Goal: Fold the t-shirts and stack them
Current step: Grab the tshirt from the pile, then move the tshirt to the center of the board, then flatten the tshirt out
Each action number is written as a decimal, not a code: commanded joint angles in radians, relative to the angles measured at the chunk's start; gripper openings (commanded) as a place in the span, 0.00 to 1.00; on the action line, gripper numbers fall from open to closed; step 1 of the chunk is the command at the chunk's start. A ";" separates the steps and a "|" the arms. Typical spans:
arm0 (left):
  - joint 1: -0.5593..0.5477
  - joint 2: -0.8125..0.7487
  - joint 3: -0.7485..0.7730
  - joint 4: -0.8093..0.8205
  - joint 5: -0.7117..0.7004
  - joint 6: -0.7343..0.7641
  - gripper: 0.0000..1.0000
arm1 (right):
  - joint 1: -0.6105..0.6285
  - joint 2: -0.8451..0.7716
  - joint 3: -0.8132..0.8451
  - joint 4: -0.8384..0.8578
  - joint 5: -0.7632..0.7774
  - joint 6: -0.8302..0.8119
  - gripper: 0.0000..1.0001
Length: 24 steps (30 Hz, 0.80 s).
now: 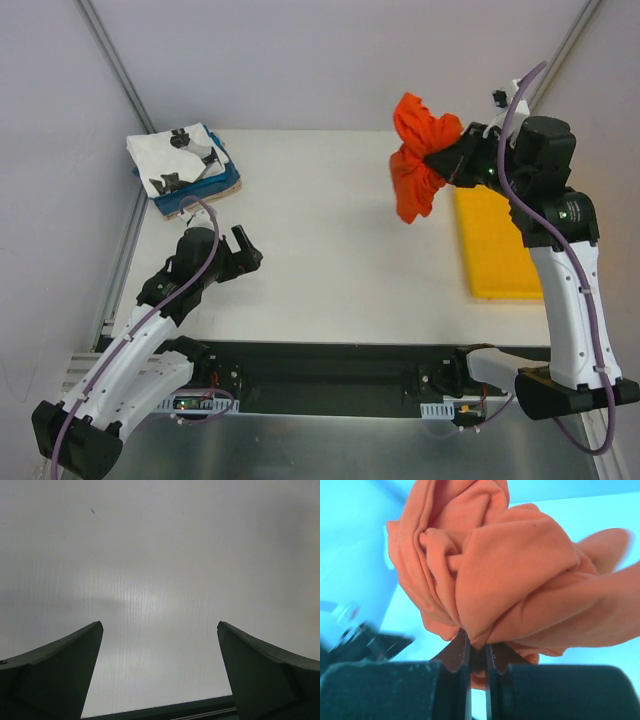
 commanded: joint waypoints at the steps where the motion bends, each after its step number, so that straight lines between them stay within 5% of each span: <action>1: -0.001 -0.055 -0.016 0.007 0.040 -0.011 0.99 | 0.162 0.008 0.061 0.033 -0.251 -0.059 0.01; 7: -0.001 -0.130 -0.040 -0.015 0.025 -0.051 0.99 | 0.347 0.148 0.067 -0.136 -0.223 -0.260 0.10; 10: -0.001 -0.152 -0.040 -0.030 0.023 -0.061 0.99 | 0.347 0.224 -0.023 -0.148 0.074 -0.251 0.24; 12: -0.001 -0.158 -0.040 -0.038 0.016 -0.071 0.99 | 0.347 0.277 -0.054 -0.165 0.420 -0.215 0.41; 15: -0.001 -0.152 -0.040 -0.054 0.003 -0.078 0.99 | 0.347 0.356 -0.083 -0.234 0.651 -0.145 0.57; 16: -0.001 -0.149 -0.040 -0.056 -0.001 -0.083 0.99 | 0.347 0.358 -0.120 -0.231 0.658 -0.133 0.97; 24: -0.001 -0.050 -0.037 -0.061 -0.003 -0.095 0.99 | 0.492 0.182 -0.437 -0.113 0.671 0.011 0.97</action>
